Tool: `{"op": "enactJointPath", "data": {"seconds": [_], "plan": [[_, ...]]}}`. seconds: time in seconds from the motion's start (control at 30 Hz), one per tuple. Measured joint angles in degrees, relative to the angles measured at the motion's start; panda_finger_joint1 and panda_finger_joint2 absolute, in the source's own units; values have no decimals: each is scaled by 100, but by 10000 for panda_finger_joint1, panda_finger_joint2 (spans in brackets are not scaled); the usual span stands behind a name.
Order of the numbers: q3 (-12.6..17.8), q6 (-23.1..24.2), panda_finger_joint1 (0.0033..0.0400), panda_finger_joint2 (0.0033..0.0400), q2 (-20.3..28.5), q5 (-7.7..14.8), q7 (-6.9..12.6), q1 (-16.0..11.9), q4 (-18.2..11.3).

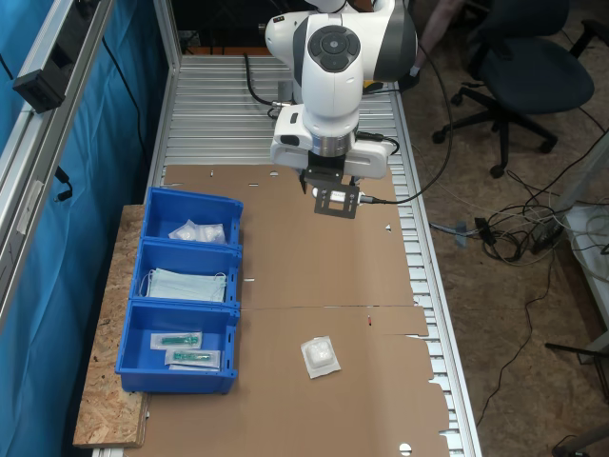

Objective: Pick and place sorting task of medical equipment.

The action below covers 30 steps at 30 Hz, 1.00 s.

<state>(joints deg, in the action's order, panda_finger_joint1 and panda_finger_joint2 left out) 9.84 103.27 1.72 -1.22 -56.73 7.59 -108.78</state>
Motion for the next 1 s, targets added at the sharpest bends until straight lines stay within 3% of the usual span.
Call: {"op": "enactJointPath", "data": {"seconds": [1.0], "plan": [[-70,0,400,400,0,0,0,0,0]]}}
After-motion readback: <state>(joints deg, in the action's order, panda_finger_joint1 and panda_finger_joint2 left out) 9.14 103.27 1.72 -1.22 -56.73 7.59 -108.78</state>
